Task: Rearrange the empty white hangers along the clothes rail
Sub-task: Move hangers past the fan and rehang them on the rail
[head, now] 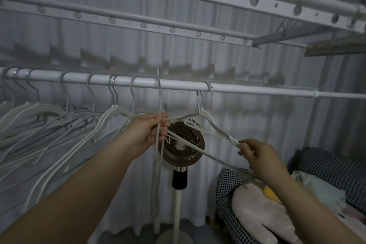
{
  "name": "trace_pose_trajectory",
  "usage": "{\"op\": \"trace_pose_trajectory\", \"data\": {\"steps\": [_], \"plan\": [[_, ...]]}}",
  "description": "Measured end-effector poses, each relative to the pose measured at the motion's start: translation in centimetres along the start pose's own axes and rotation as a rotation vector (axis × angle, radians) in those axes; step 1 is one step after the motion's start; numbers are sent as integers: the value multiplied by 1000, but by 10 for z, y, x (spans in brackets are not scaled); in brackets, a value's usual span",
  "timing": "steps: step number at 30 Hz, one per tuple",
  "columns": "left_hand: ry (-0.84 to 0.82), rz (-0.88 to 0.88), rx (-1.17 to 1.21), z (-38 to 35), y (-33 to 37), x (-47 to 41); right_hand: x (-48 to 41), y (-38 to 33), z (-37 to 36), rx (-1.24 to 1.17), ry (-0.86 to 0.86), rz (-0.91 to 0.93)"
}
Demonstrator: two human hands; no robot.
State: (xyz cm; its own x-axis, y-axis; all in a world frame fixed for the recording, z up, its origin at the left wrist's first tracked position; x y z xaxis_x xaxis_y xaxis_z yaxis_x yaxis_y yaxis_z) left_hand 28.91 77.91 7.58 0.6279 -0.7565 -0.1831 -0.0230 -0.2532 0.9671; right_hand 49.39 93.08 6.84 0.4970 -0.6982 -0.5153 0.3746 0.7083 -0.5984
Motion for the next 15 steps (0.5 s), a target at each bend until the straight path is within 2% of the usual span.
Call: {"op": "trace_pose_trajectory", "data": {"steps": [6,8,11,15], "plan": [[20,21,16,13,0,-18,2,-5,10,30,53,49],[17,38,-12,15,-4,-20,4,-13,14,73,108,116],[6,59,-44,21,-14,-22,9,-20,22,118,202,122],[6,84,-46,31,-24,-20,13,-33,19,129,183,124]]}}
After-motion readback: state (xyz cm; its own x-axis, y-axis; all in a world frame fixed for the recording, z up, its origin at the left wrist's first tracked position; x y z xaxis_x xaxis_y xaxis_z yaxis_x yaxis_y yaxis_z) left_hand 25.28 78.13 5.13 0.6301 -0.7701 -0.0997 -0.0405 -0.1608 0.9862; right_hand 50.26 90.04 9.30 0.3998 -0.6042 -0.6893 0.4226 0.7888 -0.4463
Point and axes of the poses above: each hand's wrist, its own x-axis away from the middle knuckle, its own z-axis out of the back of the hand, y = z × x, the point moved 10 cm from there along -x, towards the middle knuckle, and after that the axes turned 7 degrees about -x, right-handed, at the moved point
